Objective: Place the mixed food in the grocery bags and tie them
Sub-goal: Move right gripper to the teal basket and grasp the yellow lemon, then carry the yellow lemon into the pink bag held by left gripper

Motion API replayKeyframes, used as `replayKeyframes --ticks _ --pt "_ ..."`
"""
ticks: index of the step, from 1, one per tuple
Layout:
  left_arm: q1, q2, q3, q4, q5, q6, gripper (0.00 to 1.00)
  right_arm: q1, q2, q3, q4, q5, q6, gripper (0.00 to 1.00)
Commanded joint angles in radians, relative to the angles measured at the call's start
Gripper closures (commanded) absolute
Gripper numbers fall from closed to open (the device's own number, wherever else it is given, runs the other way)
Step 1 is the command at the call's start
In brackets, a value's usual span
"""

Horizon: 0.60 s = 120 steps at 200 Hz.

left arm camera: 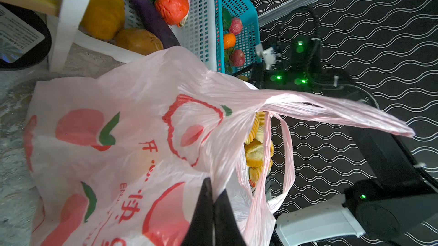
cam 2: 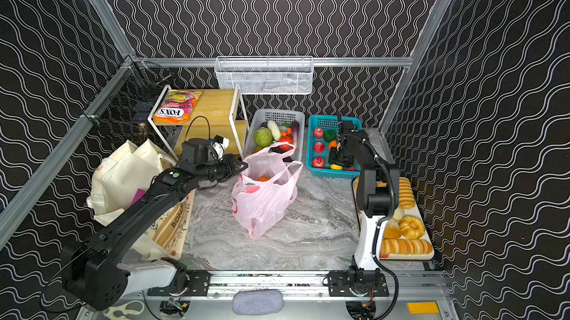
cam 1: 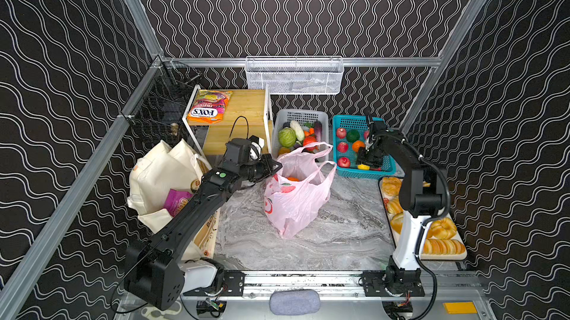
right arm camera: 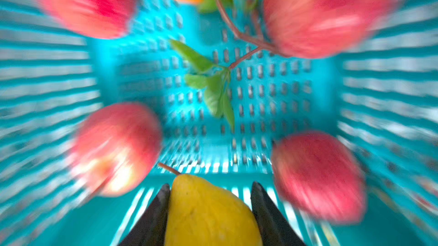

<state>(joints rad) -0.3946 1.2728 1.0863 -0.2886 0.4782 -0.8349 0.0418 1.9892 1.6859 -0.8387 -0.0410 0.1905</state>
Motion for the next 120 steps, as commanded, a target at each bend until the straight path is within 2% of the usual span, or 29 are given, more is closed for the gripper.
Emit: replayKeyframes --ticks 1,34,80,99,120 --pt "0.001 0.002 0.004 0.014 -0.003 0.005 1.00 0.003 -0.140 -0.079 0.114 -0.022 -0.010 0.52" --pt "0.003 0.011 0.019 -0.002 -0.007 0.011 1.00 0.003 -0.357 -0.248 0.230 -0.144 0.024 0.54" --pt "0.002 0.002 -0.024 0.031 -0.003 -0.018 1.00 0.023 -0.604 -0.504 0.433 -0.527 0.134 0.55" --pt "0.002 0.005 -0.036 0.049 0.013 -0.033 1.00 0.089 -0.655 -0.574 0.478 -0.616 0.140 0.56" --pt "0.002 0.011 -0.024 0.034 0.011 -0.029 1.00 0.217 -0.687 -0.613 0.461 -0.615 0.052 0.54"
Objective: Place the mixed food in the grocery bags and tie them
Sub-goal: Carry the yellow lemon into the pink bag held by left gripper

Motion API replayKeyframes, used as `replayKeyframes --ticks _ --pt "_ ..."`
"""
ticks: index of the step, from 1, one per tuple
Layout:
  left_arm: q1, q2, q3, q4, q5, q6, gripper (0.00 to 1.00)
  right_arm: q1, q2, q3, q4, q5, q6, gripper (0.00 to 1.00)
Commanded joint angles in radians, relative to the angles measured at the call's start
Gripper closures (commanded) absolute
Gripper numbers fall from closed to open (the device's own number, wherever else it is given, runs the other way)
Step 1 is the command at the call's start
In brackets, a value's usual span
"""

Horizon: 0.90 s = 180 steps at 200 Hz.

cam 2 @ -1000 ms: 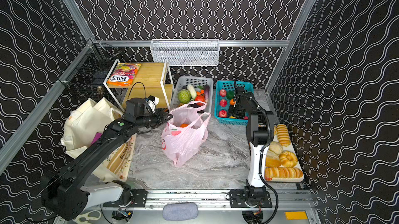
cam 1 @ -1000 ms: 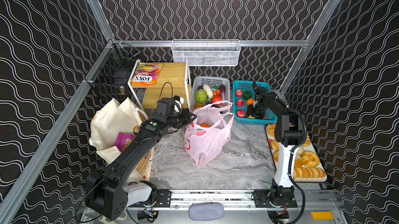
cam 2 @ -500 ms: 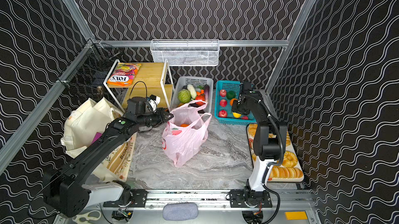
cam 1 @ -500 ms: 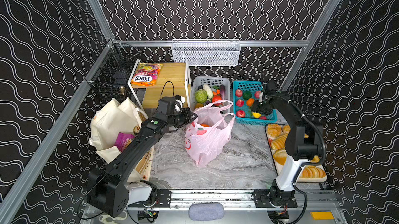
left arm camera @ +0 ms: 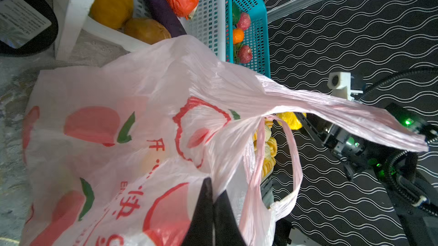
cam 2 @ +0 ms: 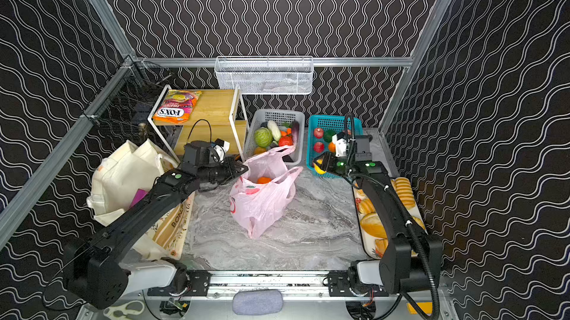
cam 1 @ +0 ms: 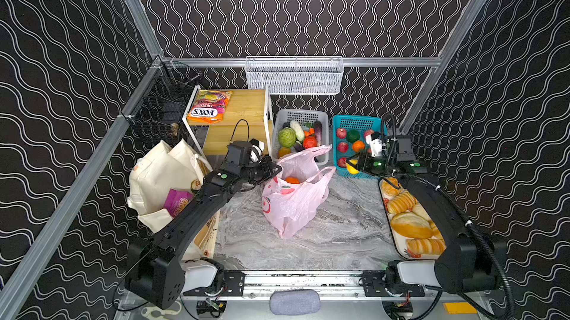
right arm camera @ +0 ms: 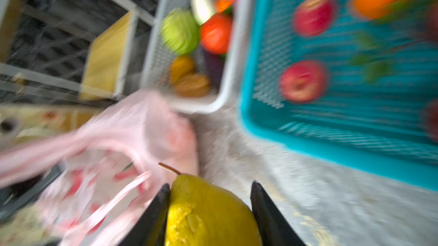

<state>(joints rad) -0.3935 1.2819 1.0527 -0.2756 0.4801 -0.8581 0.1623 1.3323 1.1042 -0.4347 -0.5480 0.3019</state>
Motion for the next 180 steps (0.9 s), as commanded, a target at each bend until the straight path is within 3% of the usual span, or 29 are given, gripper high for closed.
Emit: replayKeyframes --ticks 1,25,102,131,180 --pt "0.001 0.002 0.009 0.022 0.009 -0.007 1.00 0.101 -0.031 -0.033 0.056 -0.107 -0.063 0.54" --pt "0.001 -0.002 0.008 0.048 0.012 -0.025 1.00 0.168 -0.035 -0.049 0.079 -0.166 -0.059 0.55" --pt "0.001 0.004 0.036 0.042 0.024 -0.027 1.00 0.268 -0.011 -0.044 0.419 -0.363 0.092 0.55" --pt "0.001 0.003 0.024 0.057 0.024 -0.037 1.00 0.332 -0.007 -0.069 0.604 -0.259 0.179 0.55" --pt "0.001 -0.003 0.023 0.056 0.022 -0.036 1.00 0.467 0.083 0.029 0.552 0.109 0.097 0.55"
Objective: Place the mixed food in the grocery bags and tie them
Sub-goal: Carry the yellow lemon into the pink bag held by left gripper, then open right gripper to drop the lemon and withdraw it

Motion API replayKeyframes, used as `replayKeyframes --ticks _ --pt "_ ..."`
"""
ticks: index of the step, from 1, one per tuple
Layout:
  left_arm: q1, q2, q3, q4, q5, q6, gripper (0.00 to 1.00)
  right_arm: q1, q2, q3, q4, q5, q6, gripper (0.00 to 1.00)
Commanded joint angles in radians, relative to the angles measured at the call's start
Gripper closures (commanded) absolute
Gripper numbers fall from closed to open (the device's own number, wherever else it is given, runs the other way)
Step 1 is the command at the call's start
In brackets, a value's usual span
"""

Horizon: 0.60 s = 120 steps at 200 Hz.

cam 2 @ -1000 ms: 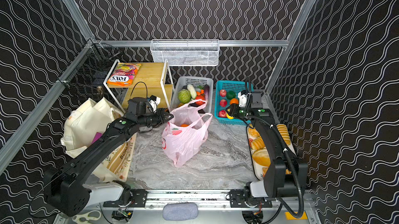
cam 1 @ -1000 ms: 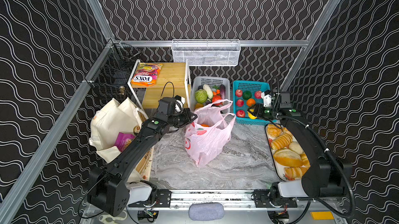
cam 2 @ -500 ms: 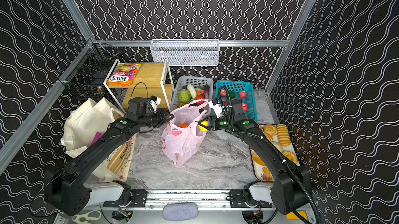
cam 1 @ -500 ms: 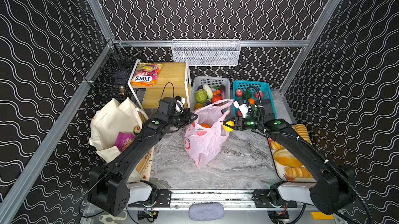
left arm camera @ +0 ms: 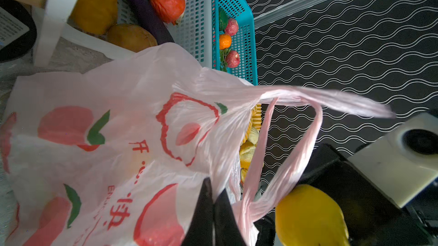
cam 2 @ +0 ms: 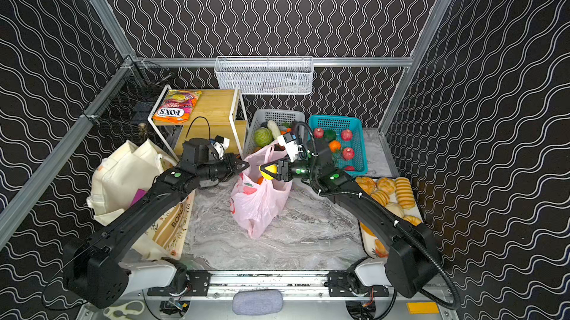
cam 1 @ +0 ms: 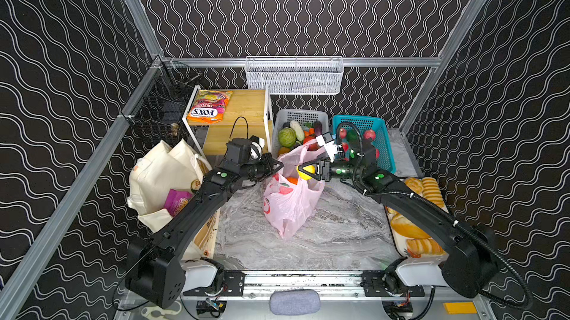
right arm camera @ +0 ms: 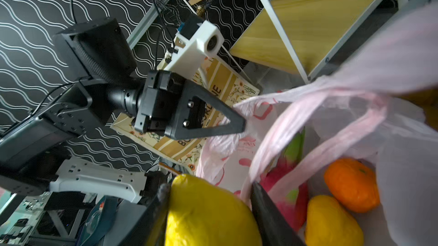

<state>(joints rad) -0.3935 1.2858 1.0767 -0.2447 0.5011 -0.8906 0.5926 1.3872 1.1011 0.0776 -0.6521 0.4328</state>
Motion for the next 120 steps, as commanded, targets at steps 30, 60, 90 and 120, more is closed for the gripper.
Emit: replayKeyframes --ticks 30,60,90,120 --pt "0.002 0.007 0.011 0.025 0.009 0.001 1.00 0.076 0.084 0.082 0.010 0.354 -0.103 0.53" --pt "0.001 0.006 0.016 0.026 0.005 0.004 1.00 0.094 0.147 0.153 -0.057 0.423 -0.158 0.50" --pt "0.001 -0.003 0.017 0.012 -0.021 0.011 1.00 0.106 0.193 0.194 -0.138 0.476 -0.200 0.47" --pt "0.001 -0.005 0.020 -0.001 -0.037 0.017 1.00 0.105 0.164 0.147 -0.114 0.456 -0.200 0.28"
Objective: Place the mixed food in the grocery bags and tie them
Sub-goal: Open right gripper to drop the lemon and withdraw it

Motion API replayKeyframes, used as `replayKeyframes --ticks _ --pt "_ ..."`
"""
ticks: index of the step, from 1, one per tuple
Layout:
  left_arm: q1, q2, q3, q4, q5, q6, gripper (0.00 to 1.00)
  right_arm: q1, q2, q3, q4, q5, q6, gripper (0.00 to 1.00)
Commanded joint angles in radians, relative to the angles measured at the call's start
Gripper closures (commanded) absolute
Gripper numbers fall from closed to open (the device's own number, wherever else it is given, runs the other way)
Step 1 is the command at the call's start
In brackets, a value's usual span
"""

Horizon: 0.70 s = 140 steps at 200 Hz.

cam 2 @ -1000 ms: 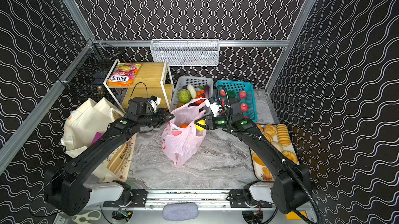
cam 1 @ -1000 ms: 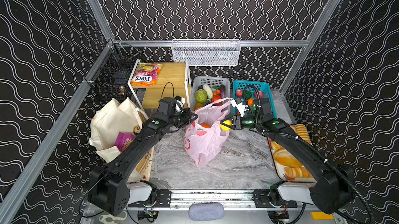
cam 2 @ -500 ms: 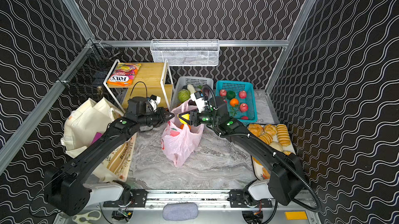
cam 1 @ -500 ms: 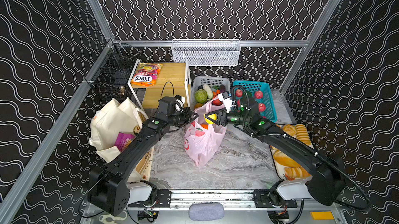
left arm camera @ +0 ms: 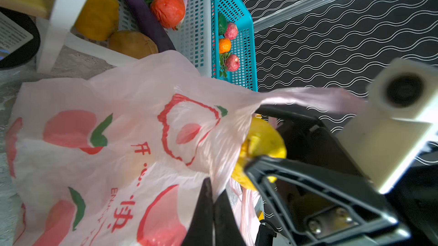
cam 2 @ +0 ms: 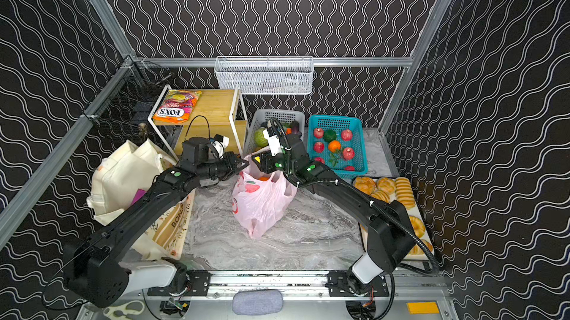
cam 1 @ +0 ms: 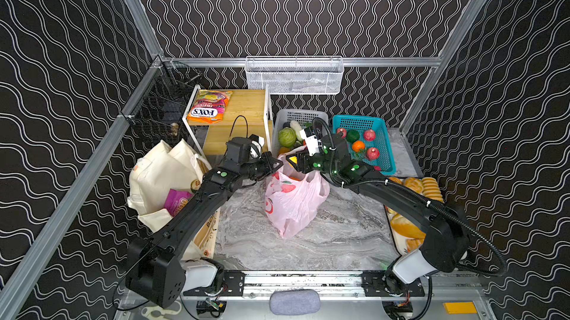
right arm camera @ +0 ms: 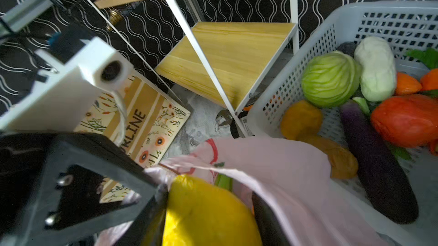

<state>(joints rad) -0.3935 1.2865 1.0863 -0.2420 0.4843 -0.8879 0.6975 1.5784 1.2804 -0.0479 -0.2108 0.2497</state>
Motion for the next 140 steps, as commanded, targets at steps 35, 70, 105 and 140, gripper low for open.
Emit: replayKeyframes --ticks 35,70,105,140 --pt "0.008 -0.001 0.025 -0.029 -0.034 0.029 1.00 0.001 -0.120 -0.105 0.155 -0.085 -0.018 0.17" --pt "0.013 -0.014 0.006 -0.025 -0.071 0.016 1.00 -0.001 -0.259 -0.126 0.224 -0.176 -0.069 0.13" --pt "0.025 -0.018 0.008 -0.023 -0.094 0.016 1.00 -0.007 -0.436 -0.186 0.316 -0.038 -0.208 0.13" --pt "0.032 -0.007 0.004 -0.009 -0.075 0.018 1.00 -0.043 -0.535 -0.232 0.354 0.271 -0.328 0.16"
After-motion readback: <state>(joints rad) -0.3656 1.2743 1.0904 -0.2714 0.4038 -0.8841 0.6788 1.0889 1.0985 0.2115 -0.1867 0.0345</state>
